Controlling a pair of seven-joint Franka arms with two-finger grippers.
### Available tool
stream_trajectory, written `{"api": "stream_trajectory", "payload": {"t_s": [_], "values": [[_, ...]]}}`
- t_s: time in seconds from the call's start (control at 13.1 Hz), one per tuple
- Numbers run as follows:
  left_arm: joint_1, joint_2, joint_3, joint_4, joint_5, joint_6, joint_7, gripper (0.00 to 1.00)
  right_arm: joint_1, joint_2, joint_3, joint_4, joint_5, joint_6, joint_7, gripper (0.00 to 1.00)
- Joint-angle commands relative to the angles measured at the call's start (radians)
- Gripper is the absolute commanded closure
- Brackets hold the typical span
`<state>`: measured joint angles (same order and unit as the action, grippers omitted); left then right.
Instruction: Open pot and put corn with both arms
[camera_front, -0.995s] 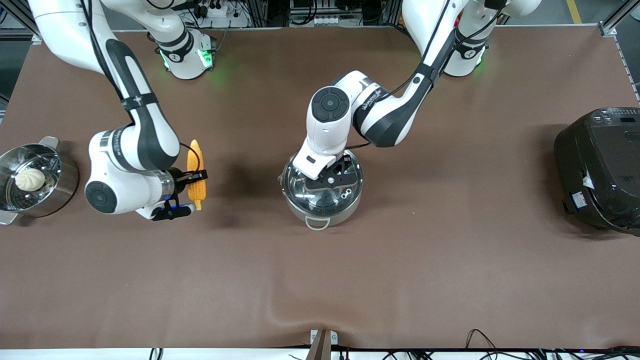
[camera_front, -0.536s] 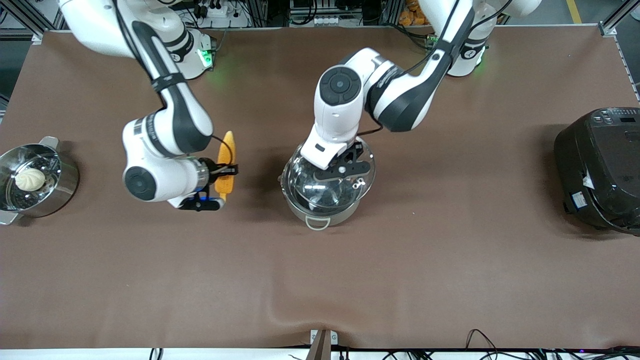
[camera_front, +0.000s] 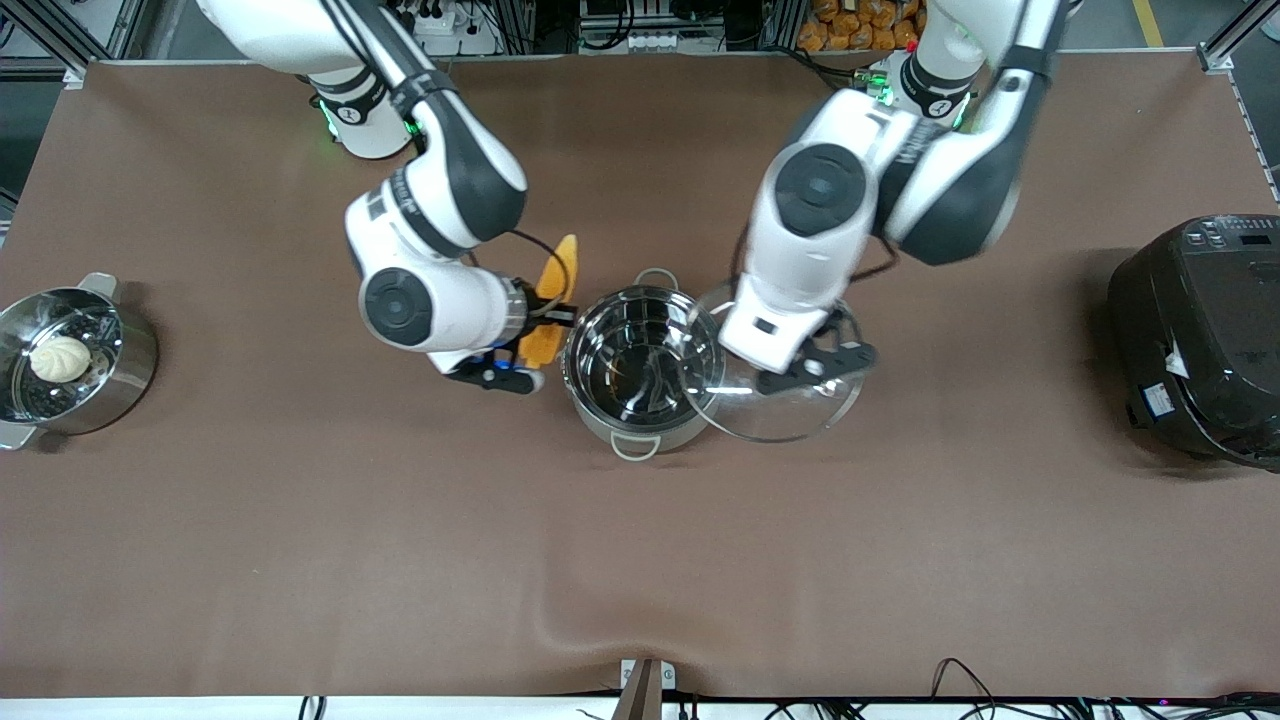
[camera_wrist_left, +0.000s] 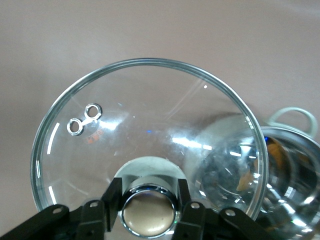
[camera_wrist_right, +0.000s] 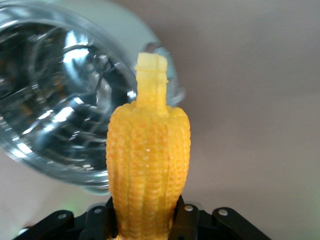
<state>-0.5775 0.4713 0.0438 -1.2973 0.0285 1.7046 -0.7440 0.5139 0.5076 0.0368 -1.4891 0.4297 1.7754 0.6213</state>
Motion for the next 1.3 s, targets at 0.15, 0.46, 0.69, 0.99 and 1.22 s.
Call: {"api": "stream_trajectory", "payload": {"t_s": [0.15,0.46,0.69,0.99,1.22], "values": [[0.151,-0.062,-0.013,-0.057,0.019,-0.037,0.257,1.00,0.051,0.144,-0.009,0.185,0.040,0.076,-0.055,1.00],[0.243,-0.065,-0.016,-0.118,0.017,-0.030,0.386,1.00,0.077,0.204,-0.002,0.208,0.049,0.185,-0.083,1.00],[0.307,-0.077,-0.018,-0.219,0.017,0.051,0.435,1.00,0.077,0.213,0.003,0.211,0.050,0.202,-0.124,1.00],[0.370,-0.141,-0.019,-0.463,-0.007,0.287,0.491,1.00,0.092,0.224,0.003,0.204,0.043,0.234,-0.210,1.00],[0.374,-0.163,-0.019,-0.635,-0.009,0.495,0.491,1.00,0.107,0.244,0.002,0.197,0.037,0.272,-0.225,1.00]]}}
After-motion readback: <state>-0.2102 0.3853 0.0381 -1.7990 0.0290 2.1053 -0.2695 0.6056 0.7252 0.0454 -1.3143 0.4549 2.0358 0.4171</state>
